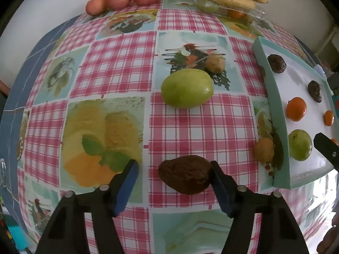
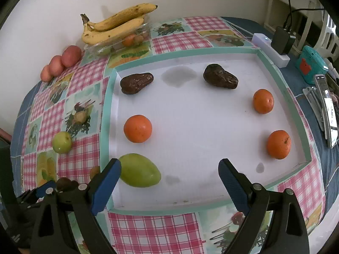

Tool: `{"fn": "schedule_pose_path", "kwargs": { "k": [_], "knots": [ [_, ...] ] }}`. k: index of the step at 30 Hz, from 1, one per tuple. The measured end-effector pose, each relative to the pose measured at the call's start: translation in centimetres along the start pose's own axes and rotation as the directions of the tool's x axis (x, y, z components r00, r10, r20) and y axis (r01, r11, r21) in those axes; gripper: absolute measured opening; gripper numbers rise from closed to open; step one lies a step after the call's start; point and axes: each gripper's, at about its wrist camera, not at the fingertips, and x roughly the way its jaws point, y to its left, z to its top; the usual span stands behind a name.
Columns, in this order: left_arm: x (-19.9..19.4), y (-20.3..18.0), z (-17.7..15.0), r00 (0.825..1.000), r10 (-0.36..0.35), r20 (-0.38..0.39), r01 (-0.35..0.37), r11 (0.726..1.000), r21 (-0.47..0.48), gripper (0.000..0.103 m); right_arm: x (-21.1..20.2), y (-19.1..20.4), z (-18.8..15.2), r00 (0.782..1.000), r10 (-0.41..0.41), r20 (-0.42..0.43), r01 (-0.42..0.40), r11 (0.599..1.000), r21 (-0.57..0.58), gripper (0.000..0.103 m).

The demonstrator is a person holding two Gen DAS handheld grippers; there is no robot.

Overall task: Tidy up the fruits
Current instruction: 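Grasp a dark date with the left tool while the right tool grasps a small brown round fruit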

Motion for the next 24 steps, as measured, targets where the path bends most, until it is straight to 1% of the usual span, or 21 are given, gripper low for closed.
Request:
{"fn": "schedule_pose_path", "kwargs": {
  "k": [2,3,9,10,11,13,14,19,20,22,24],
  "knots": [
    [-0.3,0.8,-0.1,1.0,-0.005,0.002,0.005,1.0,-0.001,0.059,0.1,0.1,0.0,1.0,-0.002,-0.004,0.002,1.0,-0.002,0.093],
    [-0.2,1.5,-0.1,1.0,-0.008,0.004,0.008,1.0,-0.004,0.058,0.1,0.1,-0.1,1.0,-0.004,-0.005,0.004,1.0,-0.003,0.093],
    [-0.7,4.5,0.2,1.0,0.02,0.005,-0.02,0.998,-0.052,0.057,0.2,0.6,-0.1,1.0,-0.008,0.001,0.008,1.0,-0.026,0.093],
    [-0.7,5.0,0.2,1.0,0.022,0.004,-0.022,0.998,-0.062,0.055,0.2,0.8,-0.1,1.0,-0.007,0.005,0.008,0.999,-0.032,0.093],
    [-0.8,5.6,0.3,1.0,0.02,0.005,-0.019,0.997,-0.076,0.048,0.1,1.1,-0.1,1.0,-0.004,0.01,0.005,0.999,-0.04,0.093],
    [-1.2,6.8,0.4,1.0,0.015,0.007,-0.015,0.994,-0.112,0.048,-0.1,1.6,-0.1,1.0,0.007,0.02,-0.006,0.999,-0.053,0.093],
    [-1.3,7.6,0.5,1.0,0.001,0.007,0.0,0.99,-0.138,0.048,-0.2,2.0,-0.1,0.999,0.017,0.028,-0.015,0.998,-0.062,0.093],
    [-1.2,9.5,0.6,1.0,-0.029,0.011,0.03,0.983,-0.18,0.048,-1.0,4.4,-0.3,0.996,0.066,0.063,-0.058,0.99,-0.125,0.092],
    [-1.2,10.2,0.7,0.999,-0.036,0.013,0.038,0.979,-0.2,0.048,-1.2,5.0,-0.3,0.995,0.078,0.067,-0.068,0.987,-0.143,0.09],
    [-1.0,11.2,0.8,0.999,-0.048,0.016,0.05,0.972,-0.231,0.048,-1.3,6.0,-0.4,0.992,0.101,0.07,-0.088,0.981,-0.175,0.081],
    [-1.0,12.3,0.7,0.998,-0.058,0.021,0.061,0.964,-0.259,0.048,-1.3,7.1,-0.6,0.991,0.121,0.062,-0.106,0.973,-0.205,0.065]
  ]
}}
